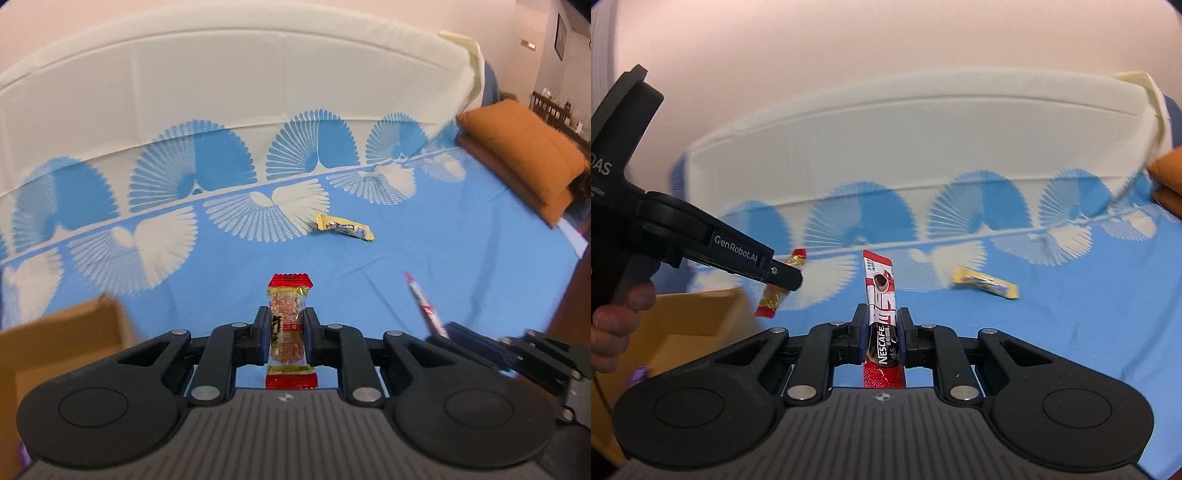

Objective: Organize snacks
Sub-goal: 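Carry the red snack stick and Nescafe stick over the box with both tools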

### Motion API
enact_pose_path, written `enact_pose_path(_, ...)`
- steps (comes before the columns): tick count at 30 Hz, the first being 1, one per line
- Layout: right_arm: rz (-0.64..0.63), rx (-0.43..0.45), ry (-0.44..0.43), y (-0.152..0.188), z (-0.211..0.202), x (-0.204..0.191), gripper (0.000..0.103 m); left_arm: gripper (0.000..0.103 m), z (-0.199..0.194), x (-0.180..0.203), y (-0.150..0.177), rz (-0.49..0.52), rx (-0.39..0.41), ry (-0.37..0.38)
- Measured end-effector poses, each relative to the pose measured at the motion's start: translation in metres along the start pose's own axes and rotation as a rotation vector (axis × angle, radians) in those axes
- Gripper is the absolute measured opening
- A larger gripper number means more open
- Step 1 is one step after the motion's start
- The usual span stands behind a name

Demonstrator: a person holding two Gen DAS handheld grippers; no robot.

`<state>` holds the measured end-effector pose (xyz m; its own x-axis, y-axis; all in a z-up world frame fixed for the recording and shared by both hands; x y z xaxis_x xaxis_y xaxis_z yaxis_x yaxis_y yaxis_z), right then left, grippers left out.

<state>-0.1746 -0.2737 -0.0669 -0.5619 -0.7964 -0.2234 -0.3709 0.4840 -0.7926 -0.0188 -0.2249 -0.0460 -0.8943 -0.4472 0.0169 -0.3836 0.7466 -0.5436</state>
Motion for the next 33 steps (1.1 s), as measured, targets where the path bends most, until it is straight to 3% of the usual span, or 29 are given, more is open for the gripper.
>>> enact_pose_path(3,-0.052,-0.006,-0.058,0.006,-0.025,-0.036,0.017,0.019,-0.042,-0.013,0.033,-0.022,0.002,-0.013)
enact_pose_path(9,-0.16,-0.061,-0.166,0.029,-0.061,-0.113,0.017,0.019,-0.11,-0.058,0.103,-0.07,0.02,-0.115)
enact_pose_path(15,-0.228,-0.13,-0.263,0.055,-0.082,-0.182,0.017,0.019,-0.151,-0.107,0.165,-0.158,0.009,-0.177)
enact_pose_path(21,-0.315,-0.154,-0.291,0.072,-0.098,-0.234,0.017,0.019,-0.167,-0.134,0.218,-0.22,-0.017,-0.199)
enact_pose_path(25,-0.348,-0.156,-0.28,0.077,-0.105,-0.25,0.017,0.019,-0.173,-0.144,0.237,-0.259,-0.017,-0.195)
enact_pose_path(33,-0.382,-0.16,-0.261,0.079,-0.111,-0.26,0.017,0.019,-0.181,-0.148,0.239,-0.286,0.019,-0.177)
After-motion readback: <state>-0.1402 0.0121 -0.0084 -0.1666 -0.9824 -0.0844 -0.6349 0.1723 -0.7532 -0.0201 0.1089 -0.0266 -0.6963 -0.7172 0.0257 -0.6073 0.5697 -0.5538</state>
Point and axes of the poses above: each gripper's, at about its wrist camera, not at the fingertips, and z roughly the way its jaws point, x to its right, y to its underside, the point moved 7 cm from there along z, roughly the way its jaws point, and after that the axes turned 11 degrees about -x, right-handed, at the moved point
